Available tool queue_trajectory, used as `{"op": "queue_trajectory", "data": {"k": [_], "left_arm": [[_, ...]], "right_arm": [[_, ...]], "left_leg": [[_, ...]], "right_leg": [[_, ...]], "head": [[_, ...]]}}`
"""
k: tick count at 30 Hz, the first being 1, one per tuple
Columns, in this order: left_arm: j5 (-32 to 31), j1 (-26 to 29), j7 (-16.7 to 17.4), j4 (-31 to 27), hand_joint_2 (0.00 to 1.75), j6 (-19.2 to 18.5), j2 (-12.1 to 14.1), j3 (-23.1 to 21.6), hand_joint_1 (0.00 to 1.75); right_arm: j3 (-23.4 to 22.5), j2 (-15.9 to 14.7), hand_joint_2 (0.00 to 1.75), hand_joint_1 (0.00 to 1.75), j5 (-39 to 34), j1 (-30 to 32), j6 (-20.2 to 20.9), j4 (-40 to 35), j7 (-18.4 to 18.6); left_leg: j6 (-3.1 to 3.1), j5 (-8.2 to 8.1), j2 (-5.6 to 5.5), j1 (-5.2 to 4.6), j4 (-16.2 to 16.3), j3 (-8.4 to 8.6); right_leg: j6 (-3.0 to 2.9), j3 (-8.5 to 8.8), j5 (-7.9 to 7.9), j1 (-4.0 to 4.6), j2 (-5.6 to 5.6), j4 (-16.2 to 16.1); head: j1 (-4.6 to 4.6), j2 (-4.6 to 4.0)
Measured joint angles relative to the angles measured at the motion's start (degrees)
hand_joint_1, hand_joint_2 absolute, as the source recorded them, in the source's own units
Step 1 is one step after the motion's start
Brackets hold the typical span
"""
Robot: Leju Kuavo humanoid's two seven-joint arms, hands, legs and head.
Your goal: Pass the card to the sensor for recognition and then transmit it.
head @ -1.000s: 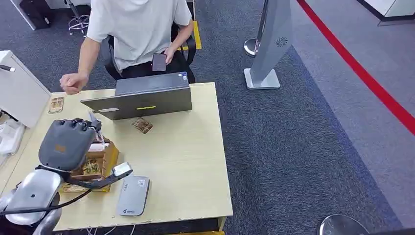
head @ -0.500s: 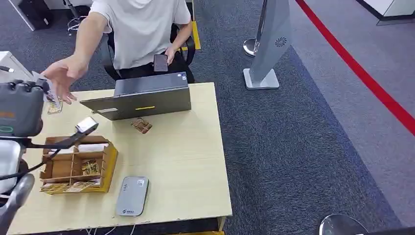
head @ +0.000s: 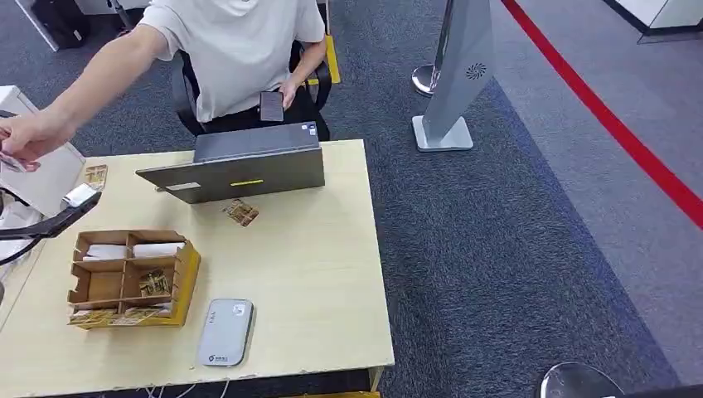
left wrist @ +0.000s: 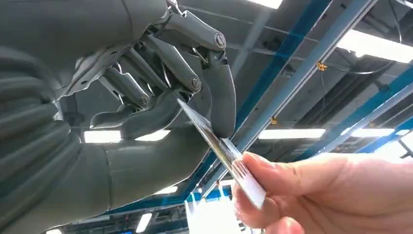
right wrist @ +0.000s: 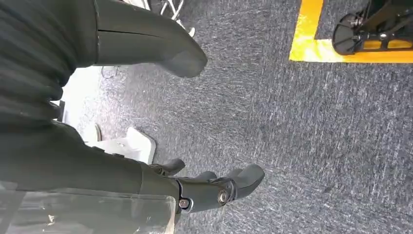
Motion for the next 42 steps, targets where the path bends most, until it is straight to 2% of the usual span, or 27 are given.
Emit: {"op": "queue_trajectory", "data": {"k": [4,5,10,13,16,21,24,28,30,37,39,42], "left_arm": [[0.0,0.01,-0.37,0.59,1.75,0.0,-0.07,1.4,1.75],[0.0,0.01,-0.48,0.7,1.75,0.0,-0.09,1.66,0.0],[0.0,0.23,-3.21,0.94,1.75,-1.03,-1.13,3.3,0.0],[0.0,0.73,-3.56,0.94,1.75,-1.03,-1.99,4.15,0.0],[0.0,2.33,-4.92,0.28,1.75,-1.2,-3.5,5.4,0.0],[0.11,8.84,-8.11,-5.23,1.75,-1.97,-7.32,6.75,0.0],[0.09,13.63,-8.26,-9.42,1.75,-2.05,-9.27,6.62,0.0],[0.39,18.87,-8.18,-13.16,1.75,-1.94,-10.54,6.58,0.0],[0.83,23.53,-8.31,-15.35,1.75,-0.7,-10.73,6.86,0.0],[0.92,44.52,-8.55,-22.41,1.75,11.55,-13.27,10.56,0.0],[0.94,48.66,-8.11,-23.72,1.75,13.31,-13.95,11.17,0.0],[1.03,50.99,-7.61,-24.59,1.75,13.49,-14.51,11.72,0.0]], "right_arm": [[0.07,-0.26,1.75,0.0,0.0,-0.01,-0.11,0.31,0.02],[0.07,-0.28,1.75,0.0,0.0,-0.01,-0.11,0.35,0.04],[0.07,-0.48,1.75,0.0,0.0,-0.04,-0.22,0.5,0.07],[0.06,-0.55,1.75,0.0,0.0,-0.05,-0.22,0.52,0.07],[0.04,-0.55,1.75,0.0,0.0,-0.02,-0.15,0.52,0.13],[-0.24,-0.15,1.75,0.0,-0.11,0.16,1.18,-0.18,1.01],[-0.63,0.74,1.75,0.0,0.0,0.51,2.62,-1.79,1.42],[-1.62,1.86,1.75,0.0,-0.09,0.56,3.43,-3.63,0.74],[-2.32,2.6,1.75,0.0,-0.09,0.65,4.31,-4.72,0.41],[-6.21,7.44,1.75,0.0,0.0,1.65,10.28,-12.46,1.01],[-7.21,8.77,1.75,0.0,-0.02,1.8,11.52,-15.04,1.01],[-7.85,10.12,1.75,0.0,0.0,1.81,12.17,-17.31,1.03]], "left_leg": [[0.0,-0.01,0.0,0.0,0.0,-0.03],[0.0,-0.01,0.01,0.0,0.0,-0.03],[0.0,-0.01,-0.01,-0.01,0.0,-0.06],[0.0,-0.01,0.0,-0.01,0.0,-0.06],[0.0,0.0,0.0,-0.01,0.0,-0.04],[0.01,-0.01,0.02,-0.02,0.0,-0.04],[0.03,-0.07,0.03,-0.12,0.0,-0.06],[0.03,-0.1,0.04,-0.11,-0.02,-0.07],[0.04,-0.13,0.19,-0.11,-0.03,-0.03],[0.0,-0.35,0.27,-0.08,-0.04,0.02],[0.02,-0.36,0.19,-0.1,-0.04,0.02],[0.05,-0.38,-0.11,-0.08,-0.05,0.0]], "right_leg": [[0.0,-0.05,0.0,0.0,0.03,-0.02],[0.0,-0.07,0.0,0.0,0.04,-0.02],[0.0,-0.08,-0.01,0.01,0.01,-0.02],[0.0,-0.07,0.0,0.01,0.0,-0.02],[0.0,-0.07,0.0,0.01,0.01,-0.02],[0.0,-0.07,0.0,-0.01,0.02,-0.03],[0.02,-0.09,-0.02,-0.01,0.04,-0.06],[0.01,-0.07,-0.03,0.0,0.07,-0.05],[0.0,-0.07,-0.04,0.0,0.21,-0.05],[-0.1,-0.07,-0.27,0.01,0.29,-0.05],[-0.01,-0.05,-0.35,0.01,0.23,-0.05],[-0.02,0.08,-0.36,0.02,-0.09,-0.05]], "head": [[0.0,0.0],[0.0,0.0],[0.0,0.0],[0.0,0.02],[0.0,0.0],[0.0,0.02],[0.04,0.02],[0.0,0.02],[0.0,0.0],[0.0,0.0],[0.0,0.0],[0.07,0.0]]}}
